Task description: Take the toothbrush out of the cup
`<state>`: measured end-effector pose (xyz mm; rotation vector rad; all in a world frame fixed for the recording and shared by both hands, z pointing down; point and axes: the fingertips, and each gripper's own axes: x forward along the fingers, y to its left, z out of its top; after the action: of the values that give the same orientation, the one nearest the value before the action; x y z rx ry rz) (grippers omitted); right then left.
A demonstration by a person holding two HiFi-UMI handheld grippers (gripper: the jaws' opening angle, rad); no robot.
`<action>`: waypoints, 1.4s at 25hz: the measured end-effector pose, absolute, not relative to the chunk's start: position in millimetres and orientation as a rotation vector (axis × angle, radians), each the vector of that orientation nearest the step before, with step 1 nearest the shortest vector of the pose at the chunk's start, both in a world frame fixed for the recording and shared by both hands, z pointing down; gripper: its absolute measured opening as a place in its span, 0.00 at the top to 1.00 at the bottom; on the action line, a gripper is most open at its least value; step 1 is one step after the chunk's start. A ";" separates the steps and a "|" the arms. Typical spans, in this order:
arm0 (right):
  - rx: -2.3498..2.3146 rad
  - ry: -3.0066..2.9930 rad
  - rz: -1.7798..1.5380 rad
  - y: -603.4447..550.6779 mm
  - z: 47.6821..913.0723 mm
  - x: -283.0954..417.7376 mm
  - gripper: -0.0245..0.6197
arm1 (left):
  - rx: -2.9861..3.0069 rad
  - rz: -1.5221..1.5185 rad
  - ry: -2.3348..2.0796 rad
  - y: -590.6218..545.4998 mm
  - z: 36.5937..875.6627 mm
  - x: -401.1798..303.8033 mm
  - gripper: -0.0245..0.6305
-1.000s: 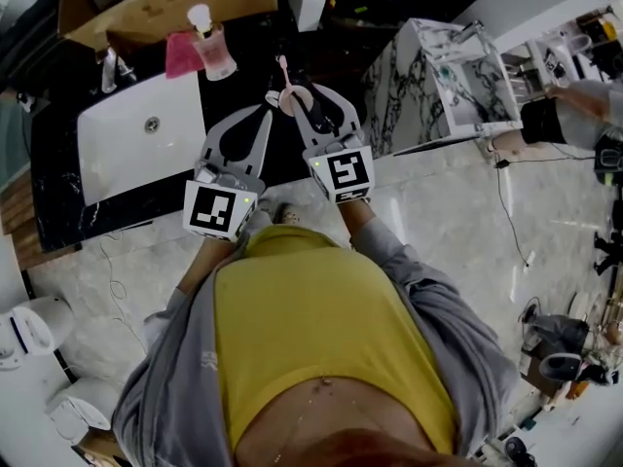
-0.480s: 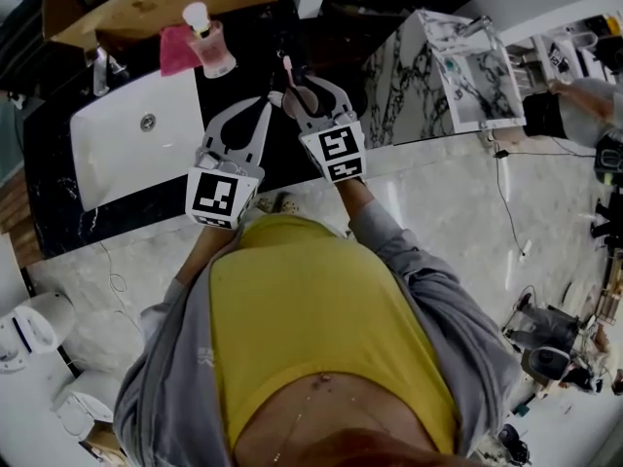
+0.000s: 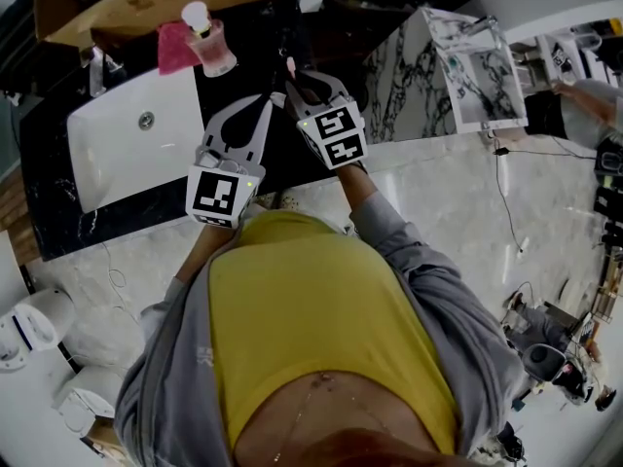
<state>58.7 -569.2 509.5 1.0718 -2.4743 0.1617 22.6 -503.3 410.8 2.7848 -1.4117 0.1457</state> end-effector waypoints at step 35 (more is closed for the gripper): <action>1.694 -2.666 -0.218 -492.9 306.8 134.7 0.92 | 2.877 0.032 -1.455 -495.0 351.7 34.3 0.96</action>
<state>134.7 -492.9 306.8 1.6937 -2.6657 -0.2182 34.3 -495.0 351.7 2.8766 -1.4546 0.0320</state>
